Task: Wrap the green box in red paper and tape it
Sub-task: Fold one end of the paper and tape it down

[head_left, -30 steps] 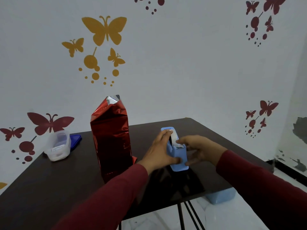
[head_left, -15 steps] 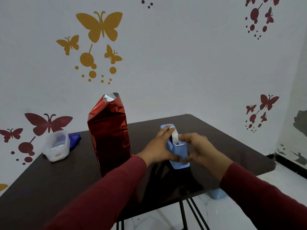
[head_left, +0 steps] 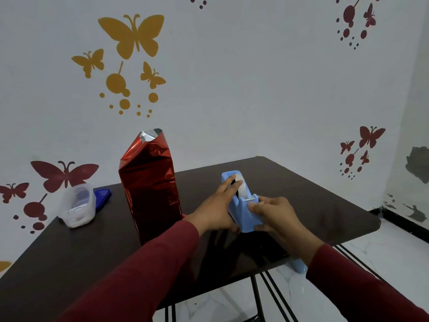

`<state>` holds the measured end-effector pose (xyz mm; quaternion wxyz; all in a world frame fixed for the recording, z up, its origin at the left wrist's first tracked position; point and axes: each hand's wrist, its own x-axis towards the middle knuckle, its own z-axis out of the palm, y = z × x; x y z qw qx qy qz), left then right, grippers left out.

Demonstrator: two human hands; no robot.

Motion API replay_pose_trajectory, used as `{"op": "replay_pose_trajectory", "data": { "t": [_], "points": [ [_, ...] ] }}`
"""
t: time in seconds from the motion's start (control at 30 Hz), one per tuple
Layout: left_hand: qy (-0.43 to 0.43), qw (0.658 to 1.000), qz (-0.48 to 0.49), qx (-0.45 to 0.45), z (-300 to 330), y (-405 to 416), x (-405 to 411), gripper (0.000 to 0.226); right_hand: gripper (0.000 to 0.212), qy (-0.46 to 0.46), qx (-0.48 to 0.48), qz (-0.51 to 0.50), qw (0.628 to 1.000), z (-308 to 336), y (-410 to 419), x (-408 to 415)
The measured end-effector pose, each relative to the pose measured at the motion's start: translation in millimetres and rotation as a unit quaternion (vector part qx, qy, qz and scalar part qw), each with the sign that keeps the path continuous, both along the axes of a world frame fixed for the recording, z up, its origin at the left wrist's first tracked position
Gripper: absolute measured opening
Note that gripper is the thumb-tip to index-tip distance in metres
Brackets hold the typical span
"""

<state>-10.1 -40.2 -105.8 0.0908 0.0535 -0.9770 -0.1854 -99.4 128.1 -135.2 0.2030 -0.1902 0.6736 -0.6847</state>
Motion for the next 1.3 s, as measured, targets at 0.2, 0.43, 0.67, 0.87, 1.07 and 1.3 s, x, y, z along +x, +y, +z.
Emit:
{"op": "replay_pose_trajectory", "data": {
  "t": [0.2, 0.43, 0.67, 0.87, 1.07, 1.3],
  "points": [
    [0.085, 0.996, -0.016, 0.022, 9.4, 3.7, 15.9, 0.101, 0.017, 0.127, 0.094, 0.017, 0.987, 5.5, 5.7, 3.3],
    [0.127, 0.99, -0.021, 0.064, 29.2, 25.3, 24.5, 0.054, 0.02, 0.073, -0.087, 0.02, 0.993, -14.4, 25.6, 13.9],
    [0.09, 0.991, -0.056, 0.084, 47.1, 52.8, 16.5, 0.027, 0.022, 0.085, -0.157, -0.011, 0.984, -0.7, 39.7, 25.0],
    [0.135, 0.988, -0.034, 0.064, 61.7, 58.1, 18.6, 0.019, 0.03, -0.082, -0.168, 0.04, 0.981, 15.1, 47.1, 24.9],
    [0.168, 0.982, -0.003, 0.086, 88.3, 55.4, 24.7, 0.02, 0.047, 0.004, -0.149, 0.006, 0.989, 48.8, 51.0, 29.9],
    [0.165, 0.986, 0.026, 0.022, 122.3, 45.6, 45.7, 0.02, 0.044, 0.202, -0.037, -0.005, 0.979, 79.2, 37.4, 33.3]
  ]
}}
